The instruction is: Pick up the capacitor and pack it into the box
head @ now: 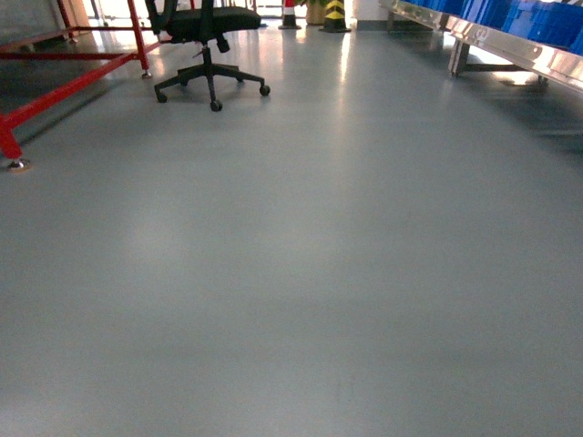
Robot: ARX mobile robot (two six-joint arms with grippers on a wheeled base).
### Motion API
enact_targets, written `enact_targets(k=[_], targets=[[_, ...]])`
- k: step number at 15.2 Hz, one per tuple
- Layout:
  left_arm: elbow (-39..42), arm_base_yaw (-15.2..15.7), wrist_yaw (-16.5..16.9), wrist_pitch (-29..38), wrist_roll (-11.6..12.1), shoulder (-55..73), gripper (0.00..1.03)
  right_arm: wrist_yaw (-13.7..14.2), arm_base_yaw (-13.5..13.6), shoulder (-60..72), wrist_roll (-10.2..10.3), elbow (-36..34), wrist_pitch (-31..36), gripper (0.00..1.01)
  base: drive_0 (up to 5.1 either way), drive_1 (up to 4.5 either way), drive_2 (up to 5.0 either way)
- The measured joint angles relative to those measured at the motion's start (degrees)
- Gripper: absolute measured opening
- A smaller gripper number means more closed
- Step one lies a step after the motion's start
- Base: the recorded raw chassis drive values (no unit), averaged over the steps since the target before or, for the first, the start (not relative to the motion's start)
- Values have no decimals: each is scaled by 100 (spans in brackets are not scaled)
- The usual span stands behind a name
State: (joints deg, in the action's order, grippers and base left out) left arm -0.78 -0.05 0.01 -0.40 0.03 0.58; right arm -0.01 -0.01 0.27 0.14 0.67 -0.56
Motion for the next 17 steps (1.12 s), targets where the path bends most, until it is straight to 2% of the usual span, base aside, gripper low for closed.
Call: enact_targets(k=[17], targets=[[0, 0, -4, -2, 0, 0, 43, 2, 0, 0, 0, 0, 42, 98, -499, 246, 246]])
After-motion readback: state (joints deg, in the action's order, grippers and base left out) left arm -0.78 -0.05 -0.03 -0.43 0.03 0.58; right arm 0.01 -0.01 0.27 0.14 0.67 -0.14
